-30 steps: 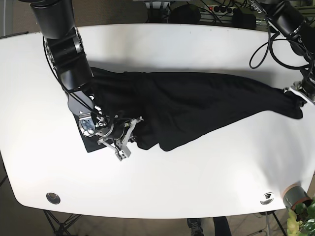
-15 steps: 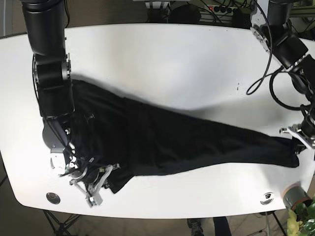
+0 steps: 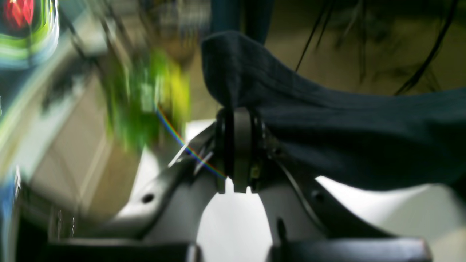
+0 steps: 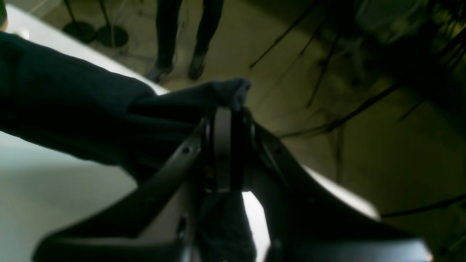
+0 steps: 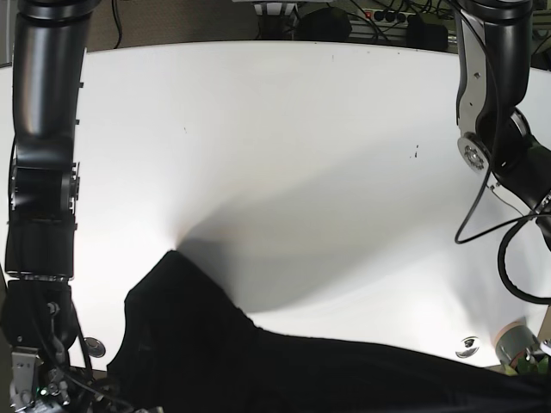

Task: Fold the T-shirt properly
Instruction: 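Lift the black shirt with both grippers toward the robot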

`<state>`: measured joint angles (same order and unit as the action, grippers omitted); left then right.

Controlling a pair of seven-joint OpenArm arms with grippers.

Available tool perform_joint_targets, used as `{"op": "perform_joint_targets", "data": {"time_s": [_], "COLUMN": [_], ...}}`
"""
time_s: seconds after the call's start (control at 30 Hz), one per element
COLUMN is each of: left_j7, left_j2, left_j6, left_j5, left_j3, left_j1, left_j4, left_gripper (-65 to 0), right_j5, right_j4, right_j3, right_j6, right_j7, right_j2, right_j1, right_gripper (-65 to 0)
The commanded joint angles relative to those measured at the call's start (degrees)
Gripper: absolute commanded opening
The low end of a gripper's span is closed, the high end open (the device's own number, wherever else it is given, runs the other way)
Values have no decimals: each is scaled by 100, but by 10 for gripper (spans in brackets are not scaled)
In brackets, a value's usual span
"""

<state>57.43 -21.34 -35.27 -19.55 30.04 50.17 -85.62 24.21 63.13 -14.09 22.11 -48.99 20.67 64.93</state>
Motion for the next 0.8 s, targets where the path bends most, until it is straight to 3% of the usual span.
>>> {"op": "perform_joint_targets", "data": {"time_s": [0.0, 0.13, 0.3, 0.5, 0.77], "left_j7": [-130, -130, -156, -182, -393], "left_j2": [-173, -261, -428, -455, -437], "left_j6": [76, 76, 58, 32, 23], "left_j5": [25, 25, 17, -10, -10], "left_j3": [7, -213, -275, -275, 147], "left_j1": [570, 939, 710, -63, -1118], "left_j4": [-92, -84, -84, -84, -66], "left_gripper": [-650, -650, -650, -650, -650], "right_j5": [10, 10, 10, 10, 10], "right_j4": [531, 627, 829, 926, 1559], "right_j3": [50, 42, 94, 912, 1395], "right_j6": [-35, -17, 150, 167, 167], "right_j7": [-186, -292, -459, -494, -494], "right_j2": [188, 320, 487, 461, 461], "right_j1": [694, 932, 756, -159, -1416], "right_gripper": [-631, -631, -631, -631, -631]}}
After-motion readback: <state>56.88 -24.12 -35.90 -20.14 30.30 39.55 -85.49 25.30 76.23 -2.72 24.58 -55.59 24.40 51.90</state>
